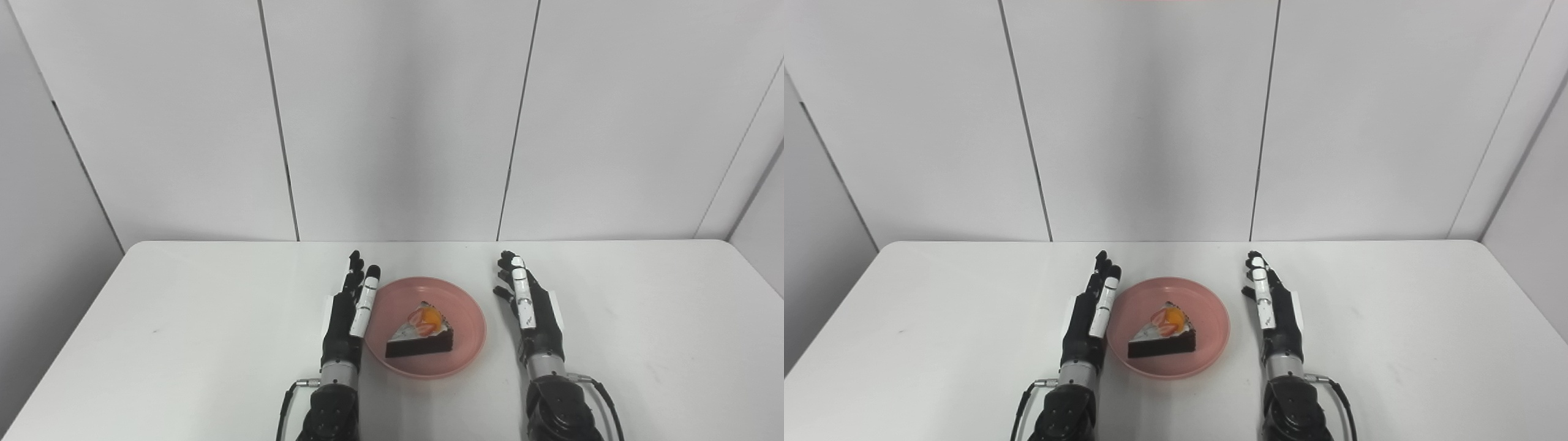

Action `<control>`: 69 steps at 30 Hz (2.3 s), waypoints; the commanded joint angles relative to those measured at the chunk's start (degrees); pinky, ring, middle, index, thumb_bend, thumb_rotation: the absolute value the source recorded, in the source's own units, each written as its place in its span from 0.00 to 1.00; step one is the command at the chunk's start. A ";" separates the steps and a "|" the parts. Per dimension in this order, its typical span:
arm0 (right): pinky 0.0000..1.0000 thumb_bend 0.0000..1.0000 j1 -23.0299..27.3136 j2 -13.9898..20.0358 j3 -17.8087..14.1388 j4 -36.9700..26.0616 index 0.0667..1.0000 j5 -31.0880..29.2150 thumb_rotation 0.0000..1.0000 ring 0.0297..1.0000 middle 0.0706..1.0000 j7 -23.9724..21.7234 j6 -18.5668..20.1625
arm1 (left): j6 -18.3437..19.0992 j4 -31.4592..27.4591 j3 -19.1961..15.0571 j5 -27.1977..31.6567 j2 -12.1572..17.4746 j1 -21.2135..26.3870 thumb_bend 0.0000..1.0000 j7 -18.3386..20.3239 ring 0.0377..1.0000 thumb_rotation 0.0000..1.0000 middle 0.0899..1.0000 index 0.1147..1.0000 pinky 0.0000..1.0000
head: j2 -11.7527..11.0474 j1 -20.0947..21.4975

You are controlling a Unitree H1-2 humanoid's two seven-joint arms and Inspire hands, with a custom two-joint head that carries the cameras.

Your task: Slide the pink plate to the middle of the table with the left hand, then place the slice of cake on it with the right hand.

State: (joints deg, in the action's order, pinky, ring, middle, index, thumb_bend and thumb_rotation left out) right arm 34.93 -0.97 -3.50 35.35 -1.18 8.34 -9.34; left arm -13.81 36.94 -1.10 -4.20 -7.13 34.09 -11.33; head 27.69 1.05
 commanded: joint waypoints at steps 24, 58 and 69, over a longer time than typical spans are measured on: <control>0.92 0.74 -0.98 -0.02 1.12 -0.32 0.89 0.33 1.00 0.94 0.92 -1.68 0.43 | -1.97 -0.50 -0.50 -0.52 -0.04 -1.50 0.59 -3.07 1.00 0.93 1.00 0.98 1.00 | 0.15 0.09; 0.91 0.72 -1.40 -0.56 1.51 0.20 0.89 1.11 1.00 0.94 0.93 -1.14 -0.50 | -1.81 -0.74 0.15 0.63 0.71 -1.63 0.62 -2.37 1.00 0.94 1.00 0.99 1.00 | 0.26 0.95; 0.92 0.73 -1.89 -0.09 1.33 0.15 0.90 1.34 1.00 0.93 0.92 -0.93 -0.93 | -1.60 -0.60 0.02 1.75 0.87 -1.42 0.60 -1.02 1.00 0.91 0.99 0.99 1.00 | 0.16 1.06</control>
State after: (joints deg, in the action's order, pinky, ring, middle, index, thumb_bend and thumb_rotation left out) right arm 34.12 -0.64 -2.49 35.19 -0.09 7.75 -9.77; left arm -14.76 36.37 -1.00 -2.25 -6.94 33.53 -13.05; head 27.77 2.20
